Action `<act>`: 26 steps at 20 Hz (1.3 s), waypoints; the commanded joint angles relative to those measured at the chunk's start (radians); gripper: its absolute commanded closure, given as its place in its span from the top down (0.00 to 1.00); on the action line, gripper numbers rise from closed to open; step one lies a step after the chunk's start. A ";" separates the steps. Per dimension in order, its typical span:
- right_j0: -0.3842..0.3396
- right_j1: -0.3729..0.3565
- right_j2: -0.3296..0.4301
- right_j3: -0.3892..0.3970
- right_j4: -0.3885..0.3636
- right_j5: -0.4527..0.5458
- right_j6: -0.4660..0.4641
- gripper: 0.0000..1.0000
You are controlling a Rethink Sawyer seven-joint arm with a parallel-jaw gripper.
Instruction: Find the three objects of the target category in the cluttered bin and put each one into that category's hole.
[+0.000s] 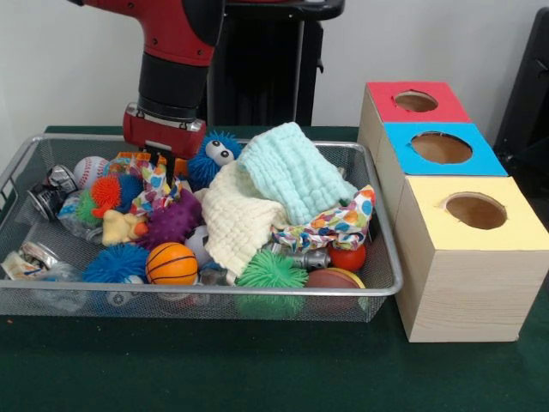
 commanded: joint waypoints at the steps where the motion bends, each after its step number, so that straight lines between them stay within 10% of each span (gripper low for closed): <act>1: -0.007 0.030 0.115 0.023 -0.038 0.104 0.021 0.00; 26: -0.109 -0.055 0.235 0.037 -0.047 0.224 -0.052 0.00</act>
